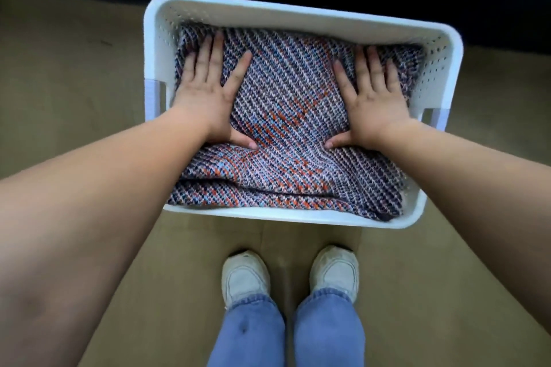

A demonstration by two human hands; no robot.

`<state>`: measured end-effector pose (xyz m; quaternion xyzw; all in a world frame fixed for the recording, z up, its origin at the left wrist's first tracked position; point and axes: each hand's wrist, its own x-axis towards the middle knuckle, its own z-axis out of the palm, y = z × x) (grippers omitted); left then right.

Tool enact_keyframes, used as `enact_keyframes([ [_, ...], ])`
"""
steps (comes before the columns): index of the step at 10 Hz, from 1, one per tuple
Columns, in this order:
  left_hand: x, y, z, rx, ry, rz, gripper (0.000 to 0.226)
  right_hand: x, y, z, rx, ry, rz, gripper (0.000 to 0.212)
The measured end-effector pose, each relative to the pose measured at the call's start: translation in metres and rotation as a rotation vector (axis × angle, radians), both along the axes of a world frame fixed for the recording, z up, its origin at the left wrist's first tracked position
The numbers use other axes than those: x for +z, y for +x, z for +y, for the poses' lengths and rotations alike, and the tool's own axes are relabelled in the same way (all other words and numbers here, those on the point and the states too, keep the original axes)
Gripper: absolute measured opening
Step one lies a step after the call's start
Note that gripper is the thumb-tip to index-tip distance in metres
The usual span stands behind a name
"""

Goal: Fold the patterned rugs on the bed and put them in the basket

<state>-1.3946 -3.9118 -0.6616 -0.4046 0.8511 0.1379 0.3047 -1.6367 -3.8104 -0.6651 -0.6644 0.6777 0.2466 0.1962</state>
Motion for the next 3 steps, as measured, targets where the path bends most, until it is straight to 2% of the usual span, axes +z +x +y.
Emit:
enact_keyframes([
  [1,0.035,-0.009,0.011,0.027,0.023,-0.063,0.139,0.041,0.015,0.01,-0.096,0.004,-0.027,0.122],
  [2,0.084,-0.012,0.032,0.113,0.106,-0.049,0.108,0.093,0.036,0.033,-0.223,0.037,-0.073,0.101],
  [3,0.139,-0.011,0.059,0.133,0.143,-0.003,0.088,0.148,0.059,0.055,-0.216,-0.027,-0.155,0.087],
])
